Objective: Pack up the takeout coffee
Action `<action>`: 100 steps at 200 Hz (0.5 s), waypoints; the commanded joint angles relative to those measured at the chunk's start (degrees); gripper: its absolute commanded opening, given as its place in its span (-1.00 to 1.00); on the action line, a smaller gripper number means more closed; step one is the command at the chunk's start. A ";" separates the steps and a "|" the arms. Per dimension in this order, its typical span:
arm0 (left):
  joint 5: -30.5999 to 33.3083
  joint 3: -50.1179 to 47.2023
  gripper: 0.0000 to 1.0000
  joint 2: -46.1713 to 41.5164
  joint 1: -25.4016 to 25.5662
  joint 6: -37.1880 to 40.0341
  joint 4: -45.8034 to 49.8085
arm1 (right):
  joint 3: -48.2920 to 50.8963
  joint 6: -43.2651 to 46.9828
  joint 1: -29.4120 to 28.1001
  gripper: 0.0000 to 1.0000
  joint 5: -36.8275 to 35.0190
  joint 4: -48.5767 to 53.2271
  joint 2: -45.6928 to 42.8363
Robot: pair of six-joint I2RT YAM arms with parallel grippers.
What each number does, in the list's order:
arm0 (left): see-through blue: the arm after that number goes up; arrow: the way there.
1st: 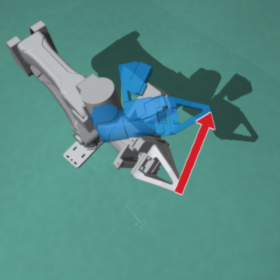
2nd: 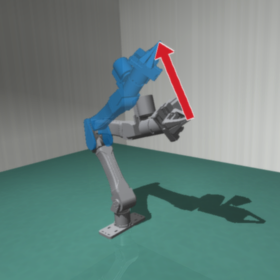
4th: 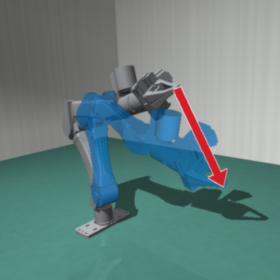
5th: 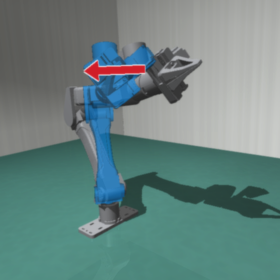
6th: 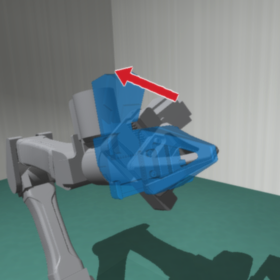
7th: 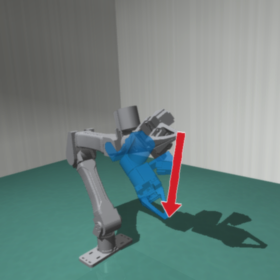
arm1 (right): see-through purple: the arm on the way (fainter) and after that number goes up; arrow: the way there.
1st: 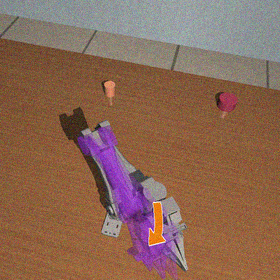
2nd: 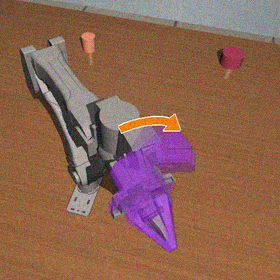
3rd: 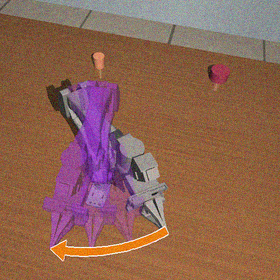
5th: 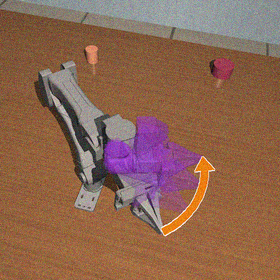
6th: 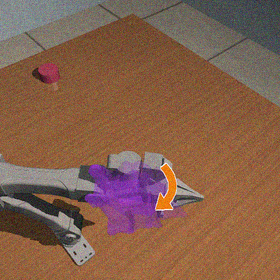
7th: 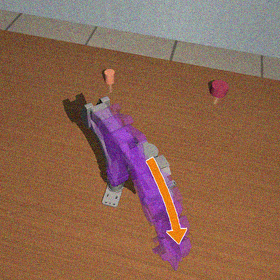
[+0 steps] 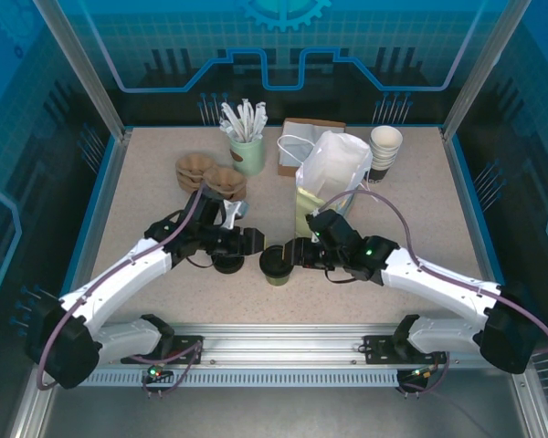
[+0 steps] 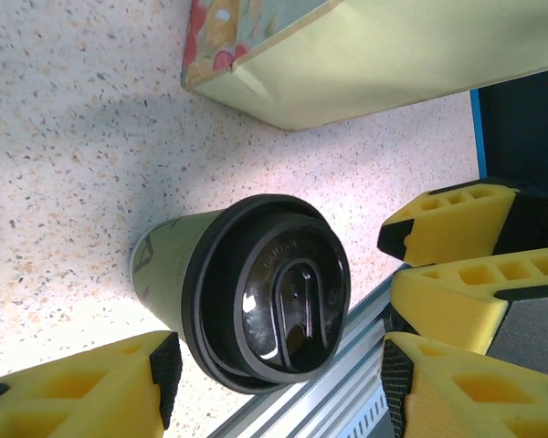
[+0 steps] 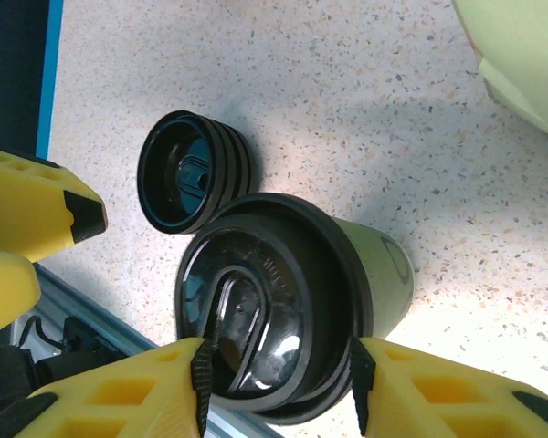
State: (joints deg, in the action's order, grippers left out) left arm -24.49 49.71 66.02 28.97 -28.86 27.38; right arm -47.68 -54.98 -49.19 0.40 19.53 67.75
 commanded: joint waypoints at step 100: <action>19.32 14.75 0.26 -6.00 9.41 7.11 14.52 | -16.45 8.59 2.06 -0.01 -2.42 24.49 -18.62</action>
State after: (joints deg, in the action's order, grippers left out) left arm -11.81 60.60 60.99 36.12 -25.06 37.98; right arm -58.76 -50.81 -48.97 0.54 34.44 52.21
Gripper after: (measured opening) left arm 0.629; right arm 0.492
